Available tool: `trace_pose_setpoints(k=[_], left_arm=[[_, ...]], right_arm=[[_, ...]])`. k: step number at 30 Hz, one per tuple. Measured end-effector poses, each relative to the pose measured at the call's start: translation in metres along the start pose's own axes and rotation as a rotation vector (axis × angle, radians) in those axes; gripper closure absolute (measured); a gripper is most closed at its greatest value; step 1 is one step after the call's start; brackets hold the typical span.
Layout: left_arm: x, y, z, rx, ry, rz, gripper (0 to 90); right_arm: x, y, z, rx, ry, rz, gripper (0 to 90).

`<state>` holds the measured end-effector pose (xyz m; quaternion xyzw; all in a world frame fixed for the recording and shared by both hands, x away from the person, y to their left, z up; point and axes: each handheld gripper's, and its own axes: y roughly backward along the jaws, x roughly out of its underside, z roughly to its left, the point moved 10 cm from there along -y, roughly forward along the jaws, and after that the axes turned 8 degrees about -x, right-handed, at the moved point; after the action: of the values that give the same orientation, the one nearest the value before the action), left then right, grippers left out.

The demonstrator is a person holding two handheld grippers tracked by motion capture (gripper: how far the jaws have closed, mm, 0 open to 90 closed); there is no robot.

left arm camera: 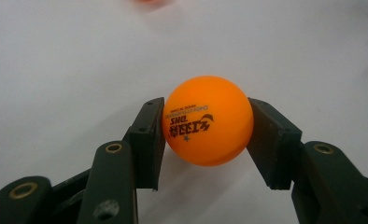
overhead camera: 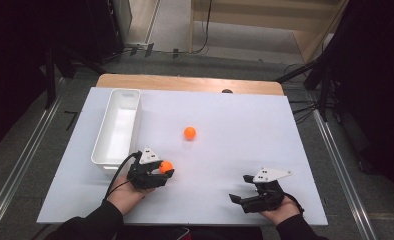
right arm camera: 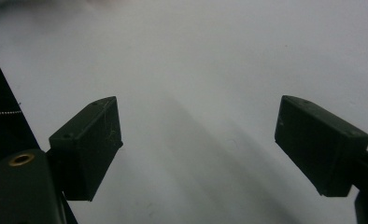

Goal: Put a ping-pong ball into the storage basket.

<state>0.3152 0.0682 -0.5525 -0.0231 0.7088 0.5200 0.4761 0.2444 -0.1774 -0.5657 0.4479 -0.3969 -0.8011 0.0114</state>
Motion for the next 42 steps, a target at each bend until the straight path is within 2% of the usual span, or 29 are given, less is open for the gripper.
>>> trace_pose_setpoints(k=[5, 14, 18, 25, 31, 36, 42], left_arm=[[-0.004, 0.009, -0.005, 0.045, 0.000, -0.006, 50.1], [-0.013, 0.023, -0.005, 0.086, 0.003, -0.018, 50.1], [-0.016, 0.028, -0.006, 0.110, 0.007, -0.007, 50.1], [-0.025, 0.033, -0.007, 0.127, -0.011, -0.013, 50.0], [-0.030, 0.037, -0.009, 0.152, -0.008, -0.004, 50.0], [-0.037, 0.039, -0.006, 0.141, -0.024, -0.008, 49.9], [-0.043, 0.039, -0.007, 0.162, -0.015, 0.002, 50.1]], right_arm=[[0.000, 0.000, 0.001, -0.002, 0.000, 0.001, 13.4], [0.000, -0.001, 0.001, -0.005, 0.003, 0.002, 13.4], [0.001, -0.002, 0.001, -0.005, 0.002, 0.004, 13.4], [0.001, -0.002, 0.001, -0.001, -0.004, 0.007, 13.4], [0.001, -0.002, 0.001, -0.003, 0.000, 0.009, 13.4], [0.001, -0.002, 0.001, -0.003, 0.002, 0.011, 13.4], [0.001, -0.002, 0.001, -0.004, 0.000, 0.012, 13.4]])
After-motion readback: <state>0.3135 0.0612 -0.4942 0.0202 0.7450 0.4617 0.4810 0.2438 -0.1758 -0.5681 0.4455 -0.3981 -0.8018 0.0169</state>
